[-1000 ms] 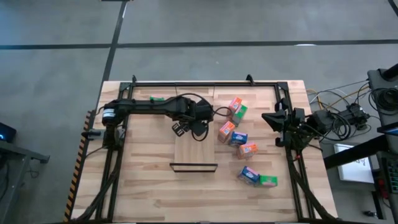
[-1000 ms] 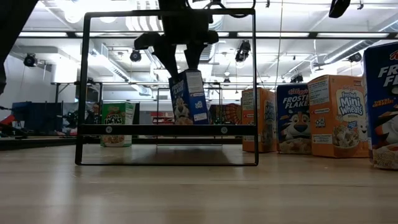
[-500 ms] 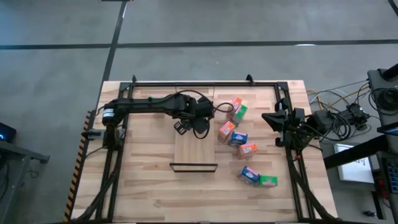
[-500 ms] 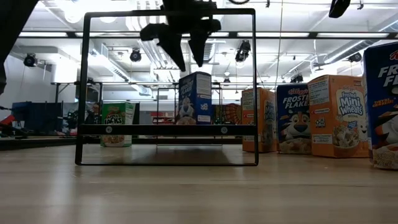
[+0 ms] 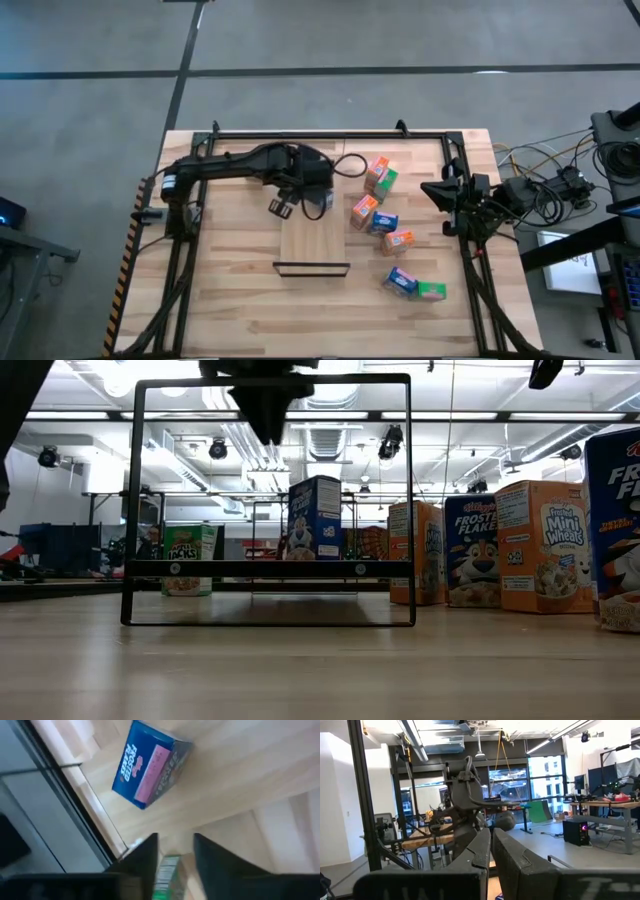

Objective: Stack cereal on shelf
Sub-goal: Put the bottom left blue cereal box on the shelf

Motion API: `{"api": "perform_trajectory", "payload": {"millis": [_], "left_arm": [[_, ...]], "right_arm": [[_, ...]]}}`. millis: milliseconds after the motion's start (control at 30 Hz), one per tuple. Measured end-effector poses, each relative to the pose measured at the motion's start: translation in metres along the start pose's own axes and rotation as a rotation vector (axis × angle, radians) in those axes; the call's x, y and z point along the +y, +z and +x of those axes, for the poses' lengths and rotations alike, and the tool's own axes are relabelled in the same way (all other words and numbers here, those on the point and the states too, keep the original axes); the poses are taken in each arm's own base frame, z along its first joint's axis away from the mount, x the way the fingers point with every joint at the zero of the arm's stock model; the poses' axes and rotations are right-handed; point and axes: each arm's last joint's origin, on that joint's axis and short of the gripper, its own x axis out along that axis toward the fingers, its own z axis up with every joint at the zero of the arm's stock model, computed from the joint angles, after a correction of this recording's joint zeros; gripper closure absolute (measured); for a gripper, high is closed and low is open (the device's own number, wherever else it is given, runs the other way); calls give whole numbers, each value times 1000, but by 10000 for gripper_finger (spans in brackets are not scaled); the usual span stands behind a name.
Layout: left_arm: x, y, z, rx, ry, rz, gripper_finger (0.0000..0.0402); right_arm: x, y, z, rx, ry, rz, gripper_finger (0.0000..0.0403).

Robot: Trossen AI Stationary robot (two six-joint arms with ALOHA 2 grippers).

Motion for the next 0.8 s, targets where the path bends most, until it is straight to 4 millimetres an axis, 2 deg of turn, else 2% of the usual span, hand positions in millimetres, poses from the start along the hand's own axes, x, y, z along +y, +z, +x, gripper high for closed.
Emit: {"api": "perform_trajectory", "payload": {"millis": [67, 133, 333, 533, 667, 800], "left_arm": [[-3, -4, -1, 6, -17, -31, 366], [-6, -6, 1, -4, -42, -55, 392], [-13, -5, 21, -25, -45, -78, 396], [-19, -4, 59, -25, -38, -73, 401], [-19, -3, 80, -31, 19, -65, 401], [-14, -3, 90, -46, 78, -81, 401]], "right_arm": [[0, 0, 0, 0, 0, 0, 390], [0, 0, 0, 1, 0, 0, 390], [0, 0, 0, 2, 0, 0, 390], [0, -1, 0, 8, 0, 5, 390], [0, -1, 0, 10, 0, 11, 390], [0, -1, 0, 10, 0, 10, 390]]}}
